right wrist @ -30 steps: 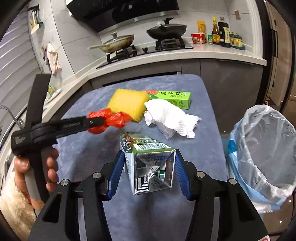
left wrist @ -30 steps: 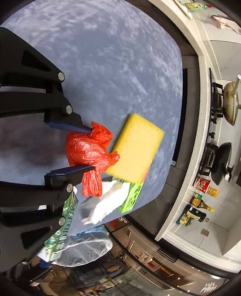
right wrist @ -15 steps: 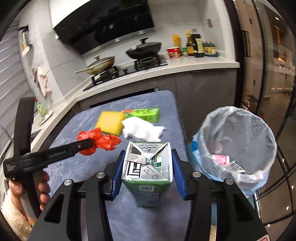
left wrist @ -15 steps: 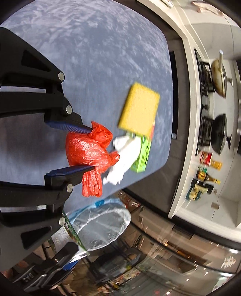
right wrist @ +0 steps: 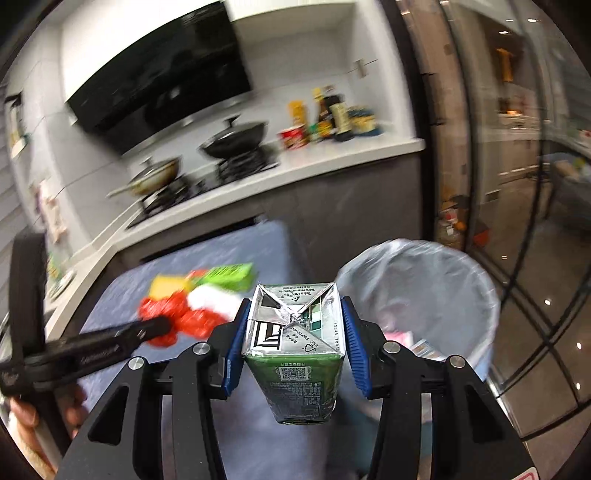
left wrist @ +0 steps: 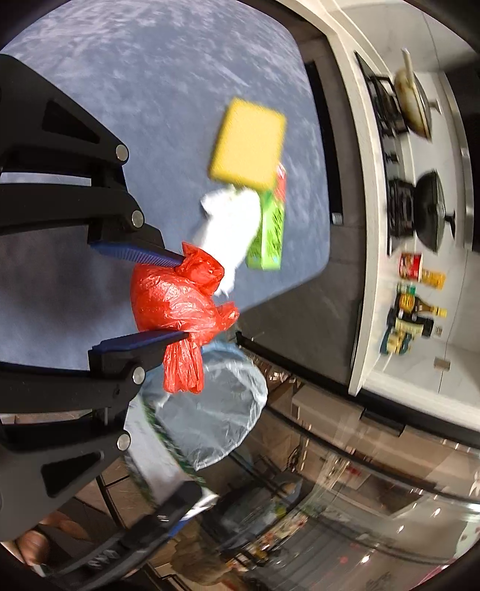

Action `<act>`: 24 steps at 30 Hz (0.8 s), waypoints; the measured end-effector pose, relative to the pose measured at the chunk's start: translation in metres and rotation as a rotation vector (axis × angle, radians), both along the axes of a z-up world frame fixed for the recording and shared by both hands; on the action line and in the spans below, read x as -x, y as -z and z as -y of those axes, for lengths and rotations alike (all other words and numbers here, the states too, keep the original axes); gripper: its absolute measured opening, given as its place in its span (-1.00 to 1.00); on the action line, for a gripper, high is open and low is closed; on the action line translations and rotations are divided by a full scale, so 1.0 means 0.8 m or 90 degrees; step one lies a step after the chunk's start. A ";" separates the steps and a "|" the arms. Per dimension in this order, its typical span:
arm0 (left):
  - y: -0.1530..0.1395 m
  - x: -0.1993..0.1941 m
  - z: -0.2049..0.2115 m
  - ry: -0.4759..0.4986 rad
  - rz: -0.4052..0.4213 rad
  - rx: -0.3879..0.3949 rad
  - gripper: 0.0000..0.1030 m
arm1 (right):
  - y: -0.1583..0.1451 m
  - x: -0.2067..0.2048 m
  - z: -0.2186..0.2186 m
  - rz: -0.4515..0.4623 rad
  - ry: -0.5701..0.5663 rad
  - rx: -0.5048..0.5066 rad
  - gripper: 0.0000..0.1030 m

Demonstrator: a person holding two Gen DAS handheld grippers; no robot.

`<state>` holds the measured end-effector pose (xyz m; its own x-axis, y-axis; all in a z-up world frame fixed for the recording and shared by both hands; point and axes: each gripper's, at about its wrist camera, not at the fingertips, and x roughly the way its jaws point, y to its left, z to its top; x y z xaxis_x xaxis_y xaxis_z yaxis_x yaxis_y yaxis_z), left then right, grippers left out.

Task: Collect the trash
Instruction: 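Carry the carton and red bag over the bin and open both tools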

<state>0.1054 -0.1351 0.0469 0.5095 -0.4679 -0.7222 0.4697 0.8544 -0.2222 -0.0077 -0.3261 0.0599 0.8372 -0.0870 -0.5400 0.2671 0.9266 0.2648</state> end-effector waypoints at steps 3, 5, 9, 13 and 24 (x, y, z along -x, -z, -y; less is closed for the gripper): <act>-0.003 -0.005 0.033 0.028 0.003 0.004 -0.37 | -0.002 -0.006 0.037 0.005 0.051 0.011 -0.12; -0.002 -0.007 0.053 0.042 0.002 0.005 -0.37 | 0.003 -0.014 0.060 -0.001 0.081 0.017 -0.12; 0.003 -0.010 0.088 0.070 -0.003 0.007 -0.37 | 0.022 -0.027 0.092 -0.022 0.113 0.025 -0.12; 0.014 -0.015 0.127 0.102 -0.008 -0.007 -0.37 | 0.040 -0.036 0.115 -0.043 0.132 0.021 -0.11; 0.054 -0.030 0.229 0.173 -0.038 -0.037 -0.28 | 0.046 -0.030 0.146 -0.049 0.167 0.011 0.08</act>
<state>0.1294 -0.3182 0.0038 0.3268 -0.5389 -0.7764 0.6713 0.7106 -0.2107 0.0164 -0.4430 0.0230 0.7415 -0.3055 -0.5973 0.5173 0.8273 0.2191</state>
